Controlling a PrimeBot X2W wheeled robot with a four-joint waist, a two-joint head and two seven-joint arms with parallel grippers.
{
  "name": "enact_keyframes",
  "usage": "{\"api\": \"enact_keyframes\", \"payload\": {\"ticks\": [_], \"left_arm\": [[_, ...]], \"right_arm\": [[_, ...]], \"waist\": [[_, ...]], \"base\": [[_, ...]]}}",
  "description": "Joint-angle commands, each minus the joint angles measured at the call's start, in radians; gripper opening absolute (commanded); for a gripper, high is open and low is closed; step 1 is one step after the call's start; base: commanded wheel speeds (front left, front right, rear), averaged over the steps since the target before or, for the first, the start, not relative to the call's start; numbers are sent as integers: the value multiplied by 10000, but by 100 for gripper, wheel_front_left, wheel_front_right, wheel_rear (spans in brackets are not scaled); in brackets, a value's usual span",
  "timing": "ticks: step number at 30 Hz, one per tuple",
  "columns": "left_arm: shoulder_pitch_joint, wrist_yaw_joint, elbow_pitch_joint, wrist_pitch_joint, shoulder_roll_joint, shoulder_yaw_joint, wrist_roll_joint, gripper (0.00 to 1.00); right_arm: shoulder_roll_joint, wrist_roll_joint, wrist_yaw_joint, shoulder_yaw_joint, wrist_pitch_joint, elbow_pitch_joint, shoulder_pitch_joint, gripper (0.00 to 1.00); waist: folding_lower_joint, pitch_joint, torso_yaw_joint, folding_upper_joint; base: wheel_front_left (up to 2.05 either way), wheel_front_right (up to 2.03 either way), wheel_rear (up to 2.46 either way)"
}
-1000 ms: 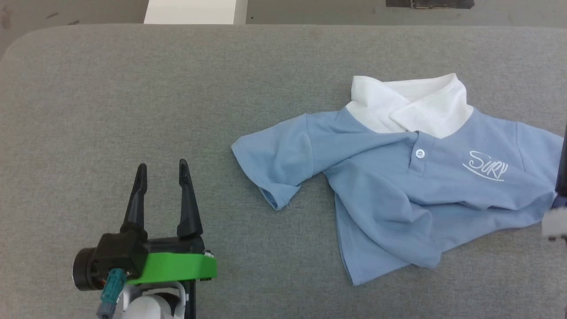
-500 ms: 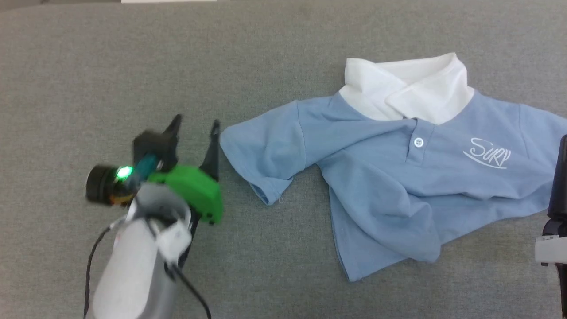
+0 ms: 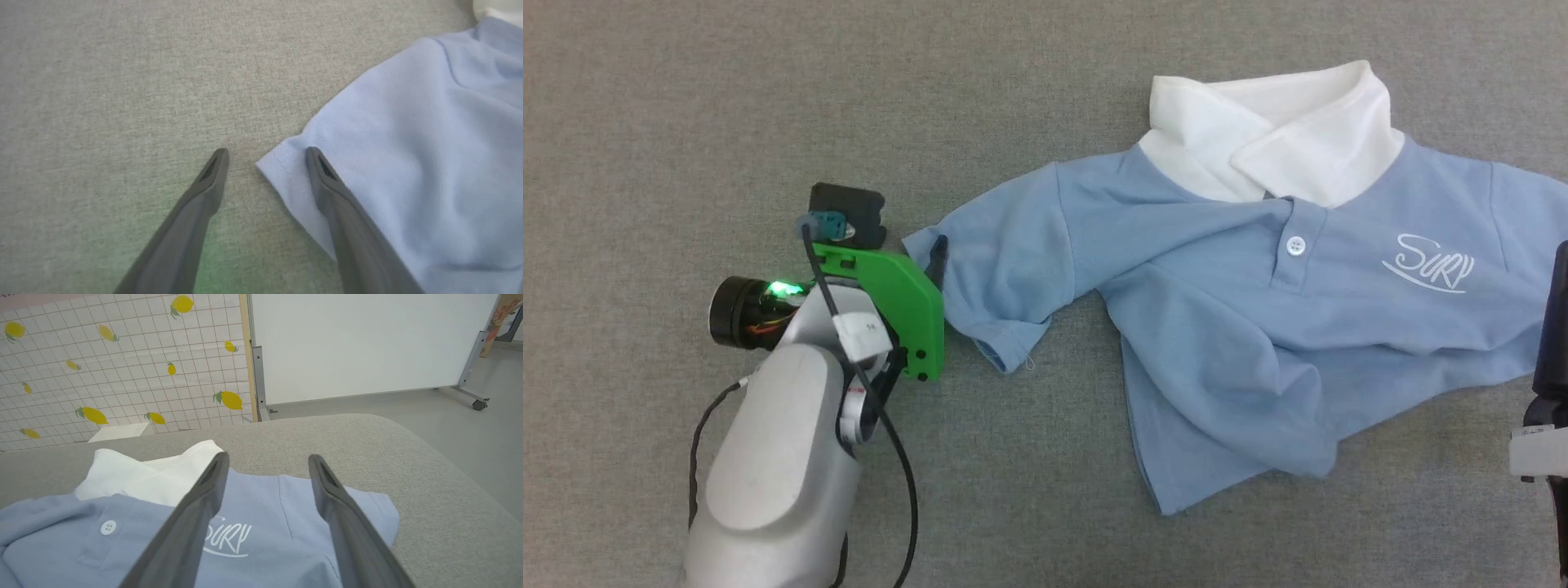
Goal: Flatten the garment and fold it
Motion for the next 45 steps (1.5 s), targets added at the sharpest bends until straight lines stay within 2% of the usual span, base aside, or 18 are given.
{"api": "enact_keyframes", "payload": {"ticks": [1,6,7,8,10,15,20,26,31,39,45], "left_arm": [[-193,-106,182,203,-34,-76,-111,100],[-332,-449,764,1038,35,-417,-233,100],[-350,-512,880,1223,69,-534,-201,93],[-349,-544,992,1400,70,-602,-216,48],[-311,-703,1241,1951,112,-838,-268,0],[-204,-928,1211,2718,291,-1138,-465,0],[-27,-841,864,2237,328,-964,-654,0],[273,-251,85,506,-19,-140,-1098,0],[1509,315,-1510,-637,-214,995,-1916,0],[4432,1147,-4055,-974,-207,2848,-3101,0],[5403,1349,-5046,-888,-139,3393,-3399,0]], "right_arm": [[6,-22,-15,-16,49,22,-202,100],[6,-48,-15,-24,132,48,-268,100],[6,-55,-15,-20,147,60,-278,100],[6,-58,-15,-24,156,70,-284,100],[6,-59,-15,-16,181,93,-294,100],[6,-49,-15,33,231,151,-305,100],[6,-1,-15,108,193,280,-292,100],[7,31,-15,146,118,454,-221,100],[7,40,-15,104,111,548,-120,100],[7,133,-15,-20,199,659,120,100],[7,99,-15,-71,807,606,-60,100]], "waist": [[0,48,-5,0],[0,106,51,0],[0,107,67,0],[0,104,82,0],[0,83,103,0],[0,-3,116,0],[0,-125,100,0],[0,-455,87,0],[0,-804,116,0],[0,-1044,369,0],[0,-1002,708,0]], "base": [[0,0,0],[0,0,0],[0,0,0],[0,0,0],[0,0,0],[0,0,0],[0,0,0],[0,0,0],[0,0,0],[0,0,0],[0,0,0]]}}
